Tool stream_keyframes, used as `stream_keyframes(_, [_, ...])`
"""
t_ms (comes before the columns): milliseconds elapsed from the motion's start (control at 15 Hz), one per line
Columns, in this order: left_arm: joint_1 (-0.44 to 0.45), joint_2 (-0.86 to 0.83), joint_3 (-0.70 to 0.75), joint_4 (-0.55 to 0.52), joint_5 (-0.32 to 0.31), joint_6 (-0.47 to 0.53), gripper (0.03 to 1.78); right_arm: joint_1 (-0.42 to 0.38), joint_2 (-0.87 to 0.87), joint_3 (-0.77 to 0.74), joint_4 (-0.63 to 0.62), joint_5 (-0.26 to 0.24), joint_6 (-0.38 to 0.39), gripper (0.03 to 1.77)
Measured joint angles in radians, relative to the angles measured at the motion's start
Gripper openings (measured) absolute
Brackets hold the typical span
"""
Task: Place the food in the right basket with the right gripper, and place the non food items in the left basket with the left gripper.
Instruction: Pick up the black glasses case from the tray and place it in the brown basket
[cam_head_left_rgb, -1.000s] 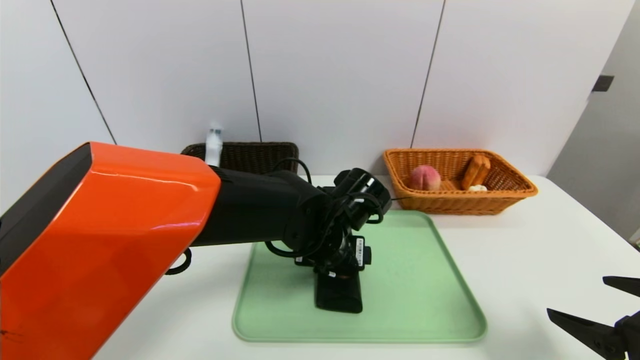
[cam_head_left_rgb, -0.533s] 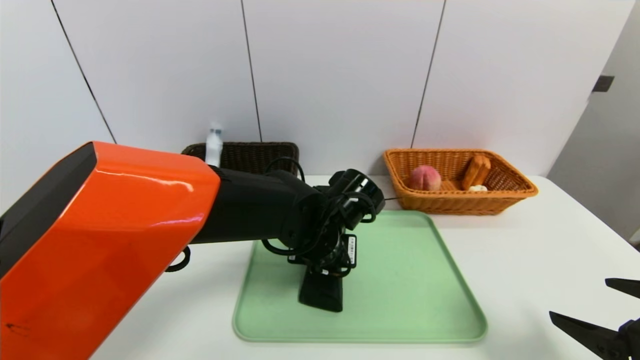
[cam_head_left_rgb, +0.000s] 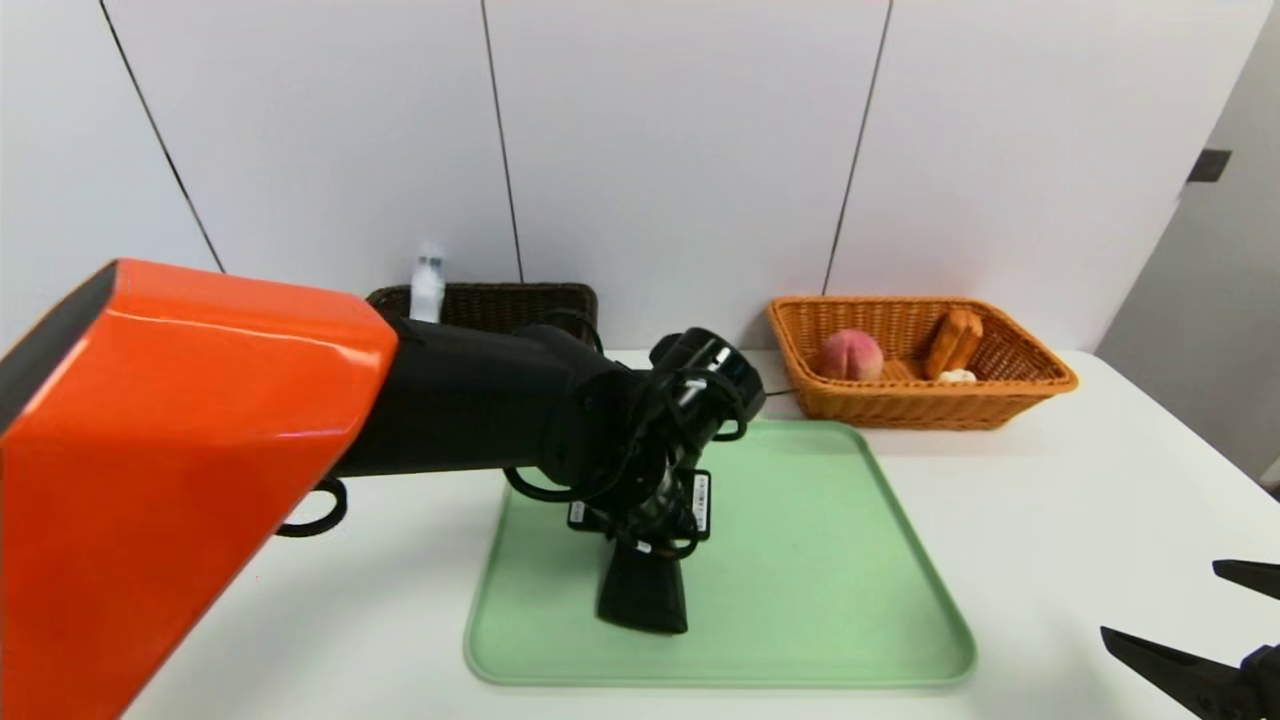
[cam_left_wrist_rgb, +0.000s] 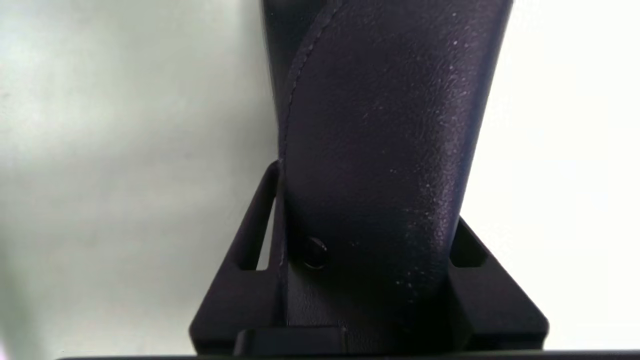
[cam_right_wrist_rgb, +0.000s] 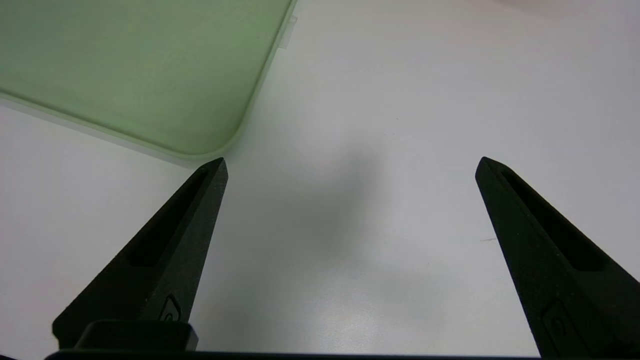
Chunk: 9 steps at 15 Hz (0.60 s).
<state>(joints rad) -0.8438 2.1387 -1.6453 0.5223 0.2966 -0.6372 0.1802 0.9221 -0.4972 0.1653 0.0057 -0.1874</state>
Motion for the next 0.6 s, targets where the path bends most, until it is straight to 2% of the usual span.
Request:
stream_keyframes(67, [0.001,-0.027,-0.003,-0.004,0.002,0.005,0.56,0.0,0.0,0.002,0.0,0.0,0.0,1.71])
stream_keyframes(133, [0.005,-0.06,-0.007,-0.011,0.004,0.013,0.52,0.001,0.0,0.004,0.0,0.0,-0.004,1.71])
stream_keyframes(333, [0.037,-0.155,-0.015,-0.024,0.011,0.055,0.51,0.001,-0.001,0.014,0.0,-0.001,-0.013,1.71])
stream_keyframes(600, [0.151,-0.26,-0.016,-0.077,0.009,0.143,0.49,0.0,-0.009,0.033,0.0,-0.001,-0.019,1.71])
